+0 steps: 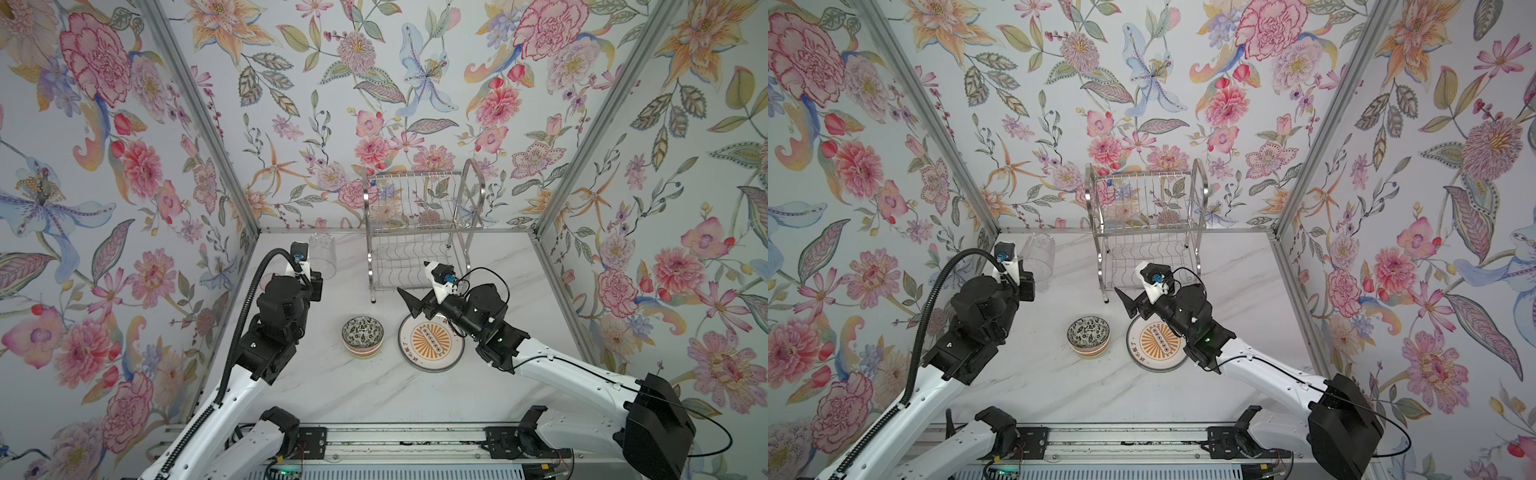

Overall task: Unload the mixed dishes from the dish rack
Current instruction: 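Carry the clear glass with the left gripper toward the other glasses while the right withdraws, then lower the clear glass beside the small clear glass and open the left gripper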

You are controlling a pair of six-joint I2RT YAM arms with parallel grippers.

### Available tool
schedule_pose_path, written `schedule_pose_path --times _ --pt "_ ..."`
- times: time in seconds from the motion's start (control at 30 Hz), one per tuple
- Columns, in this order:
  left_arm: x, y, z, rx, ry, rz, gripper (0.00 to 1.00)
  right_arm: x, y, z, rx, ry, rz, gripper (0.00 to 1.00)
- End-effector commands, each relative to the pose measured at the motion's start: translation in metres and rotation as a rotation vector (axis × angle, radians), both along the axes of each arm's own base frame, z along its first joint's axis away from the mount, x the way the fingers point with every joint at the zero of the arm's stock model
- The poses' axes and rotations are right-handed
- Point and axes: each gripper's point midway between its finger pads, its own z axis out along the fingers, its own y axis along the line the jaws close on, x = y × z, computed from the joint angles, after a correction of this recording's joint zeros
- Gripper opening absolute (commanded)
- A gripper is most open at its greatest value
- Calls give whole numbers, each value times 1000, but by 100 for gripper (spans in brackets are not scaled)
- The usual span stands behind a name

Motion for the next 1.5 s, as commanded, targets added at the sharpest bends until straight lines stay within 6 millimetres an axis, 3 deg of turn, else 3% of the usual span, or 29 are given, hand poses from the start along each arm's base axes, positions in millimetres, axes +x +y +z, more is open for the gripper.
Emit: schedule_pose_path --times 0.0,0.2,0.5,0.63,1.03,1.47 --pt "16 8 -20 -43 160 -5 0 1 1 -4 -43 -26 -10 99" --pt "60 11 -39 -40 380 -20 0 0 -4 -9 -58 -22 -25 99" --pt "126 -3 -108 -73 648 -74 0 7 -13 -24 -101 11 -77 99" --pt "144 -6 -127 -27 720 -85 0 8 -23 -26 -106 13 -120 99" --pt "172 1 -188 139 1017 -82 0 20 -40 -35 -80 42 -198 99" --pt "189 5 -226 193 1113 -73 0 19 -46 -34 -127 28 -209 99"
